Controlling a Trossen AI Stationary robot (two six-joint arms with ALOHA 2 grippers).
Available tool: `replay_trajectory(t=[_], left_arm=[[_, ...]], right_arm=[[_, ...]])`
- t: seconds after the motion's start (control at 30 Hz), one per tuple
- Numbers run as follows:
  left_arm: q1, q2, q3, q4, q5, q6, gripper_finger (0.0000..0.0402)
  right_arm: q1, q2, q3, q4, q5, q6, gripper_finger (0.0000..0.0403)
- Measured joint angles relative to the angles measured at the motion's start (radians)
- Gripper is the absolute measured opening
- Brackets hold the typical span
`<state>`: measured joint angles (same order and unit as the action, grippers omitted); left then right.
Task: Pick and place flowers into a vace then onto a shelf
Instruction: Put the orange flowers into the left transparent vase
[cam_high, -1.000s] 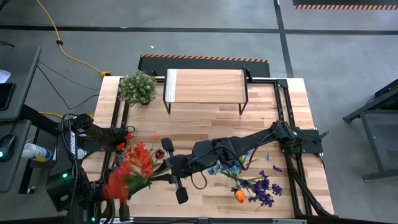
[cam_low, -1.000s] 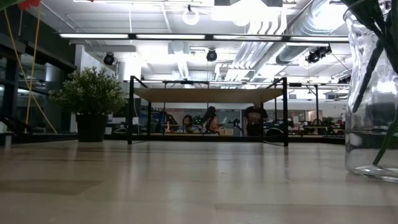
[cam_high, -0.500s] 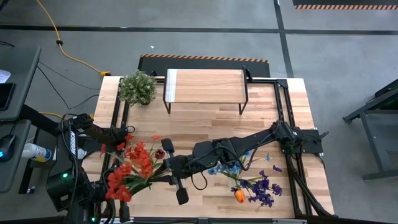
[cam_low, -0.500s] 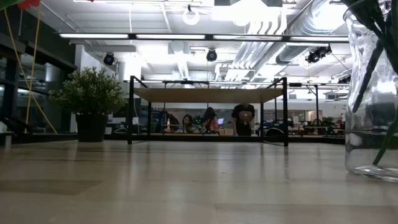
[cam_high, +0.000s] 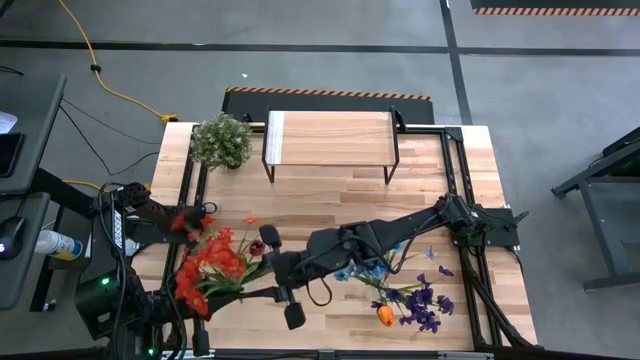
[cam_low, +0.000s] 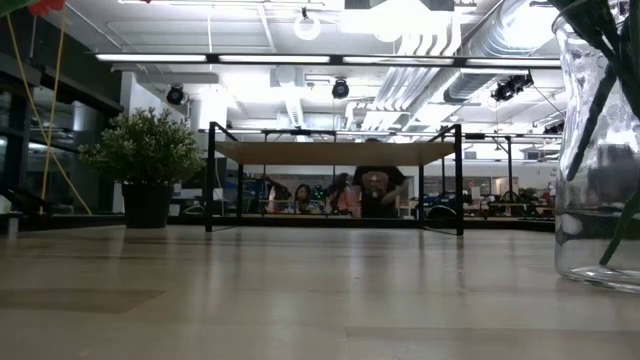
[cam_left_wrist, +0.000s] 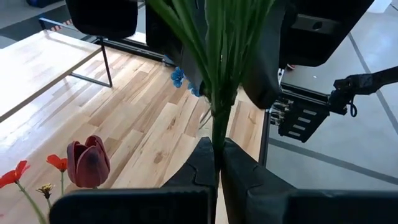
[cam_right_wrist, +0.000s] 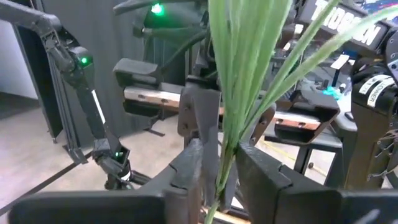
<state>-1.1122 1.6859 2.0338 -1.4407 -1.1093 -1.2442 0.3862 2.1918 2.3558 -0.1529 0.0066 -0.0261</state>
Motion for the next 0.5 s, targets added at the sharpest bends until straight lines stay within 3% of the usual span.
replay_trajectory(t=[0.23, 0.5], left_arm=[[0.000, 0.000, 0.000, -0.006, -0.005, 0.005, 0.0038], [0.000, -0.001, 0.000, -0.014, 0.001, 0.006, 0.0038]], right_arm=[[0.000, 0.000, 0.000, -0.066, -0.005, -0.001, 0.0111], [0.000, -0.022, 0.000, -0.153, -0.004, -0.001, 0.0114]])
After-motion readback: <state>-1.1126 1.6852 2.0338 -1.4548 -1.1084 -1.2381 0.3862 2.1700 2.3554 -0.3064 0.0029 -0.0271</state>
